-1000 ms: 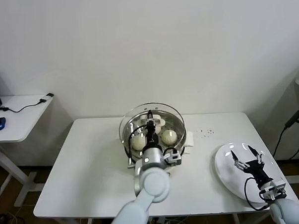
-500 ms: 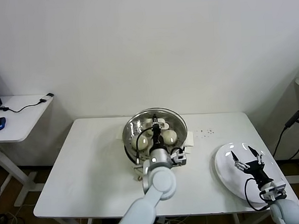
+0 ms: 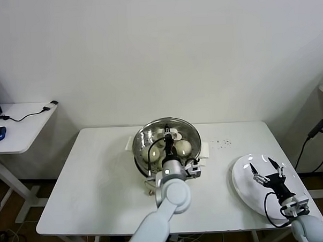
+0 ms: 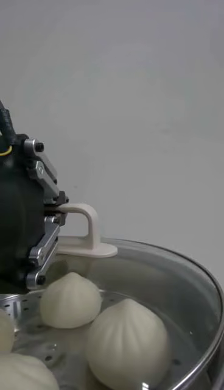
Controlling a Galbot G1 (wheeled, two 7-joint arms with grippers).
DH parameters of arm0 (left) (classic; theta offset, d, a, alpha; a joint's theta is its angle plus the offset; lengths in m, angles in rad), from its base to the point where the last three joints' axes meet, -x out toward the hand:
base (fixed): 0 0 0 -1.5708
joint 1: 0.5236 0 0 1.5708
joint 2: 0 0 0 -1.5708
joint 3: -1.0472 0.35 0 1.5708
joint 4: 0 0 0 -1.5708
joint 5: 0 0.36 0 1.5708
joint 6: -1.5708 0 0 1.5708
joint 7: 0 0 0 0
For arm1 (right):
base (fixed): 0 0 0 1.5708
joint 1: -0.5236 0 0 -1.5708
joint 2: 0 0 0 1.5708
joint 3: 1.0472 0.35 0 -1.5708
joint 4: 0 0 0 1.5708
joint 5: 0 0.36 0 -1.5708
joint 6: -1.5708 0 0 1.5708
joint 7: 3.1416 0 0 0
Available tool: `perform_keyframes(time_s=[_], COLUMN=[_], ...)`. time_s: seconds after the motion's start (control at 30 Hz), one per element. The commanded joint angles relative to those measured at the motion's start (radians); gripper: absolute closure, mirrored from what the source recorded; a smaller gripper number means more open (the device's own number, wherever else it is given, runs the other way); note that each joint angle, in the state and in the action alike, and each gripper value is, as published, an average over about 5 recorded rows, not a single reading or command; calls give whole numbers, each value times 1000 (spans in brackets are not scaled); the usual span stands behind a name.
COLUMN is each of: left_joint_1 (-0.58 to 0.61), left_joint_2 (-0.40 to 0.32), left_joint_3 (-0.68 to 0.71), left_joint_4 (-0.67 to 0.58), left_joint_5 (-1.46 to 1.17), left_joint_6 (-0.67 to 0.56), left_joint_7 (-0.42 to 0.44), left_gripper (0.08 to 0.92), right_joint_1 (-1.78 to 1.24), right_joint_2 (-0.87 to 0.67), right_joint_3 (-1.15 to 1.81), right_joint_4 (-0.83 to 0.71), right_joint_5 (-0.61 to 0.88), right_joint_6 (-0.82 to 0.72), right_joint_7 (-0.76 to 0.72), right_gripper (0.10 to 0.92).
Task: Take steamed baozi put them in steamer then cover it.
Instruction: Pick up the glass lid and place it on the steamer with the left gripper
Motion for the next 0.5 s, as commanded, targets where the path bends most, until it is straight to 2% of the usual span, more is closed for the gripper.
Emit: perform_keyframes(time_s=[0.03,0.5], left_joint_1=[9,10], left_joint_2=[-5,1], left_joint_3=[-4,-10], left_joint_4=[13,23], left_joint_5=[-1,-9], left_joint_6=[49,49], left_joint_7=[-1,-21], left_gripper=[854,854], right_joint_1=[2,4], right_joint_2=[1,5], right_joint_3=[1,6], right_joint_4=[-4,-8], right_joint_5=[-2,-3], right_joint_6=[2,5], right_joint_7=[-2,-5], right_gripper=[203,203])
